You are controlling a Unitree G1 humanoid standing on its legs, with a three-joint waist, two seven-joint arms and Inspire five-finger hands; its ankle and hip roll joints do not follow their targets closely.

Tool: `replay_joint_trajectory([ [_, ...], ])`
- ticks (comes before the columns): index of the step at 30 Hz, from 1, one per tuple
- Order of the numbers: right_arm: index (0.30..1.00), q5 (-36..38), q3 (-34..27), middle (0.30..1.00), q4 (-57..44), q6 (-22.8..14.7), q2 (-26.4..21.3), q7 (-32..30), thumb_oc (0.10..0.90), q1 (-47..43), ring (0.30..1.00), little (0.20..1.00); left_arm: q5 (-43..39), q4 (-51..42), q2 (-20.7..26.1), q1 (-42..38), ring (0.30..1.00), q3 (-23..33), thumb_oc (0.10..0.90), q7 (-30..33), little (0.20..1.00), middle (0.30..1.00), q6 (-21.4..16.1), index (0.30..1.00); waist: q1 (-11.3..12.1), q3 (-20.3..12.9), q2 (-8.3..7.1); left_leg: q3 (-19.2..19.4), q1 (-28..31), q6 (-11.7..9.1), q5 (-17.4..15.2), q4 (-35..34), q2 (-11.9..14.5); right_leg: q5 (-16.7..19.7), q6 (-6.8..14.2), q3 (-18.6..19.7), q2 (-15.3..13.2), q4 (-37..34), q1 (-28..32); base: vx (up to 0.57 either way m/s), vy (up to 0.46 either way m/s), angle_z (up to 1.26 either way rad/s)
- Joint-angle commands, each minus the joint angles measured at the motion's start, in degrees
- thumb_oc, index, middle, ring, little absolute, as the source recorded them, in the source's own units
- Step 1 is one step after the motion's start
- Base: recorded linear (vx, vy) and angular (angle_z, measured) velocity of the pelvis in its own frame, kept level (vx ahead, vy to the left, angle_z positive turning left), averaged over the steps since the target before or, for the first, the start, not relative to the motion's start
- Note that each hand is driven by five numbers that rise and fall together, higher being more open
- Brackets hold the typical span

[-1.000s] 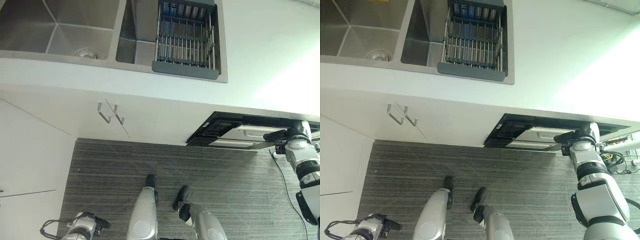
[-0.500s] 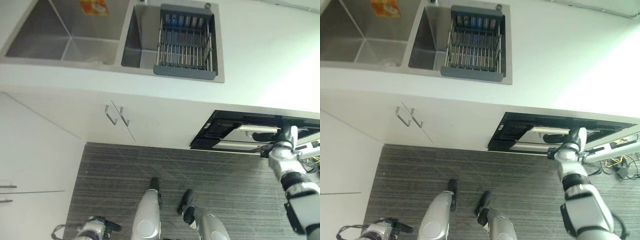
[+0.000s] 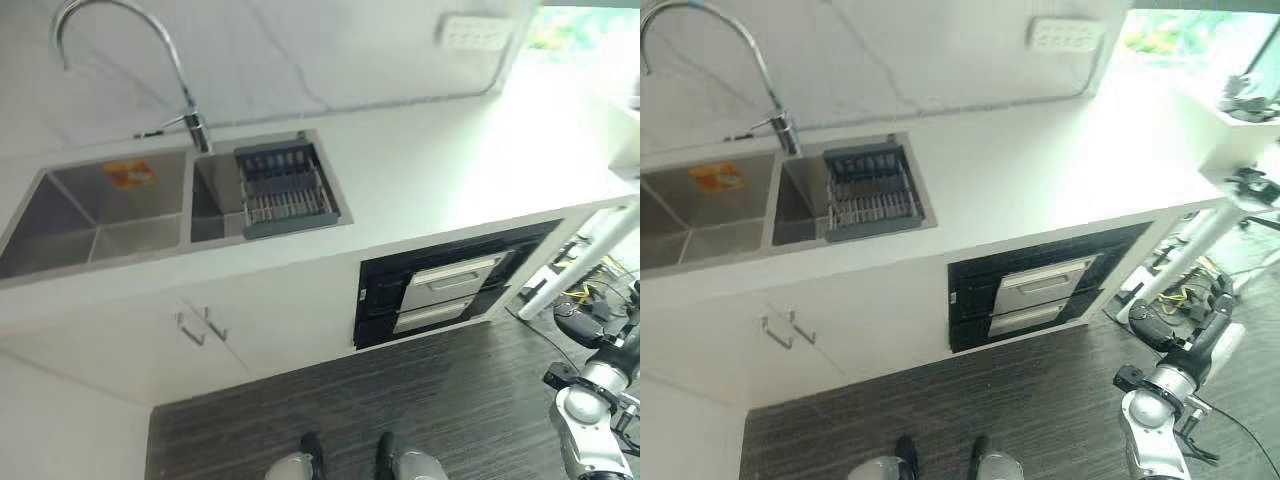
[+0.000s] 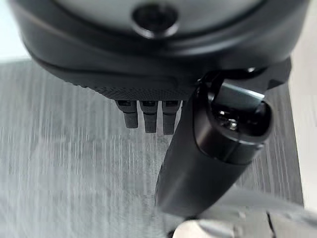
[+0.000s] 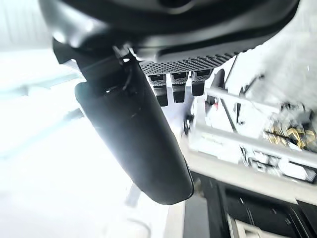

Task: Place the dishes in the dishwasher.

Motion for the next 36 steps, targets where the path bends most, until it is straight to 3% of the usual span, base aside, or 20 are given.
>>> replay_joint_trajectory([
  [1,0.9,2.44,-0.92,0.9,0.81,-4.23,-3.57,7.94,0.8,-6.2,0.9,0.9,0.8,0.4,-2.19,0.02,0.9,-2.68,0.8,-2.78,0.9,0.9,-4.68,0.9,-0.37,1.28,0.83,-0.77,2.66,-2.44,-10.14,5.24,1.51,-7.13,3.8,0.31,0.19,0.57,5.11,-0.06,0.001,-0.19],
  [4,0.9,5.79,1.82,0.9,4.45,-2.26,-1.97,15.33,0.8,-4.92,0.9,0.9,4.31,0.39,-2.02,0.2,0.9,-3.74,0.8,-2.33,0.9,0.9,-5.37,0.9,-0.97,0.97,0.56,-0.22,3.29,-2.43,-10.64,5.24,1.51,-6.75,4.09,0.79,-0.08,0.57,4.48,-0.06,0.002,-0.38],
  [7,0.9,7.31,6.01,0.9,8.28,-2.06,1.21,19.34,0.8,-3.19,0.9,0.9,18.19,1.18,-0.98,0.4,0.9,-5.5,0.8,0.58,0.9,0.9,-5.09,0.9,-1.81,0.74,0.54,0.31,3.69,-2.39,-10.96,5.24,1.55,-6.31,4.41,1.54,-0.24,0.57,3.55,-0.04,0.005,-0.28],
  [8,0.9,7.23,6.85,0.9,8.99,-2.0,1.87,20.06,0.8,-2.78,0.9,0.9,22.43,1.53,-0.5,0.37,0.9,-6.54,0.8,1.57,0.9,0.9,-4.05,0.9,-2.07,0.62,0.6,0.41,3.68,-2.44,-11.01,5.24,1.56,-6.21,4.54,1.76,-0.24,0.57,3.21,-0.05,0.026,-0.03],
  [9,0.9,7.73,9.06,0.9,10.75,-2.83,2.77,21.85,0.8,-2.49,0.9,0.9,32.61,2.34,0.84,-0.17,0.9,-9.72,0.8,2.82,0.9,0.9,-1.06,0.9,-2.82,0.39,0.99,0.47,3.42,-2.6,-11.13,5.24,1.49,-6.07,4.82,2.43,-0.18,0.57,2.33,-0.05,0.047,0.01],
  [12,0.9,6.38,11.55,0.9,11.72,-3.83,3.07,24.07,0.8,-2.42,0.9,0.9,36.87,2.31,2.6,-1.39,0.9,-12.2,0.8,9.34,0.9,0.9,-0.52,0.9,-3.45,0.05,1.58,0.53,3.09,-2.71,-11.3,5.24,1.34,-6.08,5.12,2.74,-0.19,0.57,1.72,-0.02,0.031,-0.1],
  [15,0.9,5.31,13.29,0.9,11.3,-4.22,2.59,24.51,0.8,-2.35,0.9,0.9,38.36,0.81,4.03,-3.58,0.9,-12.41,0.8,15.5,0.9,0.9,-2.16,0.9,-3.81,-0.09,1.89,0.62,3.08,-2.7,-11.23,5.24,1.4,-6.2,5.08,2.62,-0.32,0.57,1.65,0.0,0.014,0.1],
  [17,0.9,4.98,14.15,0.9,11.06,-4.15,2.31,24.39,0.8,-2.18,0.9,0.9,49.19,-3.09,6.95,-5.85,0.9,-13.55,0.8,20.82,0.9,0.9,-3.98,0.9,-4.13,-0.07,2.1,0.95,3.22,-2.93,-11.13,5.24,1.54,-6.28,5.18,2.42,-0.46,0.57,1.85,0.02,0.03,-0.19],
  [19,0.9,4.78,14.52,0.9,10.89,-4.33,2.12,24.57,0.8,-1.79,0.9,0.9,49.04,-5.68,8.45,-7.06,0.9,-13.73,0.8,19.99,0.9,0.9,-4.75,0.9,-4.28,-0.02,2.13,1.1,3.29,-2.99,-10.99,5.24,1.61,-6.16,5.18,2.35,-0.51,0.57,1.87,0.03,0.029,0.17],
  [21,0.9,4.32,14.63,0.9,11.96,-5.52,1.53,26.09,0.8,-0.91,0.9,0.9,50.53,-10.92,10.38,-9.69,0.9,-13.24,0.8,18.4,0.9,0.9,-8.4,0.9,-4.39,0.1,2.43,1.11,3.43,-3.01,-10.79,5.24,1.65,-5.94,5.4,1.86,-0.92,0.57,2.06,0.04,0.032,0.31],
  [23,0.9,4.06,14.68,0.9,12.71,-6.13,1.52,26.7,0.8,-0.55,0.9,0.9,47.35,-12.59,10.88,-10.2,0.9,-12.79,0.8,17.18,0.9,0.9,-11.03,0.9,-4.42,0.02,2.47,1.22,3.67,-2.98,-10.87,5.24,1.7,-5.93,5.5,1.64,-1.09,0.57,2.27,0.05,0.011,-0.13],
  [29,0.9,3.28,14.91,0.9,16.06,-7.21,2.68,27.51,0.8,-0.11,0.9,0.9,25.95,-12.79,7.01,-9.42,0.9,-8.19,0.8,12.39,0.9,0.9,-21.17,0.9,-3.73,-0.52,2.07,0.87,4.6,-2.71,-11.34,5.24,1.61,-6.05,5.33,1.03,-1.28,0.57,3.26,0.07,-0.012,-0.06],
  [30,0.9,3.22,14.97,0.9,17.12,-7.31,3.45,27.51,0.8,0.06,0.9,0.9,14.96,-13.0,4.97,-7.91,0.9,-5.72,0.8,7.61,0.9,0.9,-23.35,0.9,-3.17,-0.72,1.71,0.54,4.89,-2.52,-11.59,5.24,1.5,-6.02,5.21,0.93,-1.25,0.57,3.57,0.09,-0.045,0.08],
  [31,0.9,3.53,15.16,0.9,17.71,-7.61,3.76,27.4,0.8,0.13,0.9,0.9,11.65,-12.09,3.51,-7.35,0.9,-4.72,0.8,5.82,0.9,0.9,-23.97,0.9,-2.82,-0.85,1.48,0.29,4.9,-2.46,-11.69,5.24,1.41,-6.01,5.18,0.91,-1.2,0.57,3.66,0.1,-0.102,0.16],
  [33,0.9,4.56,16.18,0.9,20.55,-9.3,4.52,27.29,0.8,-0.38,0.9,0.9,4.84,-9.71,0.41,-6.46,0.9,-3.2,0.8,2.86,0.9,0.9,-23.04,0.9,-2.27,-1.2,0.74,-0.03,5.19,-2.08,-12.31,5.24,1.49,-6.19,5.18,0.88,-0.92,0.57,3.97,0.06,-0.085,0.16],
  [36,0.9,2.36,16.26,0.9,16.99,-5.7,5.41,26.91,0.8,0.98,0.9,0.9,0.07,-13.12,-0.42,-4.3,0.9,-1.48,0.8,-4.3,0.9,0.9,-14.84,0.9,-2.53,-0.96,0.78,0.21,5.6,-1.8,-12.66,5.24,1.36,-6.28,5.08,0.8,-0.88,0.57,4.24,0.03,0.028,0.04],
])
